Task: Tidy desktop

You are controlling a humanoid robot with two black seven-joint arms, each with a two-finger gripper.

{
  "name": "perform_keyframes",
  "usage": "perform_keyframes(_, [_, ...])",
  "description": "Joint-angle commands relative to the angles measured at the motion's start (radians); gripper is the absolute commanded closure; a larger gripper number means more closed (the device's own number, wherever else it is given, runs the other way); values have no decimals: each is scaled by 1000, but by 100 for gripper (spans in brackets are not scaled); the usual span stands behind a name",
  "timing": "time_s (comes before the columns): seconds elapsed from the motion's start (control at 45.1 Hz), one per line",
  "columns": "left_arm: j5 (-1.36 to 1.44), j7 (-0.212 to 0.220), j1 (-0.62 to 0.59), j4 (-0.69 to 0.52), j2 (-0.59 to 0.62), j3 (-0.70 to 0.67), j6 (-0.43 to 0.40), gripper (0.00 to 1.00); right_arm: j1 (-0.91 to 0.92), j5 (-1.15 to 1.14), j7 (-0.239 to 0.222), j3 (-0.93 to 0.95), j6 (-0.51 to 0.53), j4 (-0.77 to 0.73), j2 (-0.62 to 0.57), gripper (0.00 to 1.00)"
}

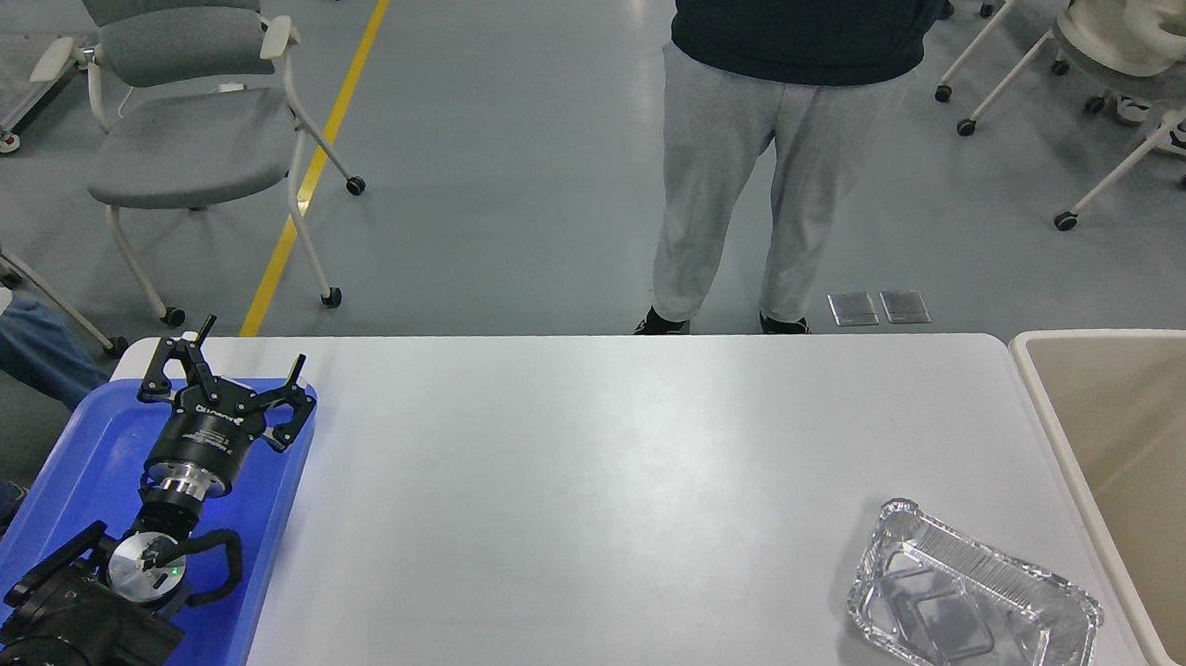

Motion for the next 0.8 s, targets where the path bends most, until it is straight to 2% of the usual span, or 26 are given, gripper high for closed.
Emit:
perform_keyframes(0.0, [-1, 0, 0, 0, 0, 0, 0, 0, -81, 87, -45, 101, -63, -38, 103, 100])
perform_keyframes(0.244, [-1, 0, 0, 0, 0, 0, 0, 0, -118, 82, -40, 104, -40, -94, 195, 100])
perform_keyframes(0.532, [0, 0, 0, 0, 0, 0, 0, 0, -144, 82, -31, 105, -46, -100, 218, 100])
perform_keyframes(0.555, [0, 0, 0, 0, 0, 0, 0, 0, -145, 82, -31, 105, -47, -100, 218, 90])
perform_keyframes(0.577, [-1, 0, 0, 0, 0, 0, 0, 0, -147, 82, -31, 107, -47, -100, 218, 75])
perform_keyframes(0.621, [0, 0, 0, 0, 0, 0, 0, 0, -148, 82, -31, 110, -47, -100, 218, 39])
perform_keyframes(0.643, [0, 0, 0, 0, 0, 0, 0, 0, -150, 82, -31, 110, -49, -100, 218, 27])
perform_keyframes(0.776, [0, 0, 0, -1, 0, 0, 0, 0, -155, 82, -31, 108, -47, -100, 217, 5])
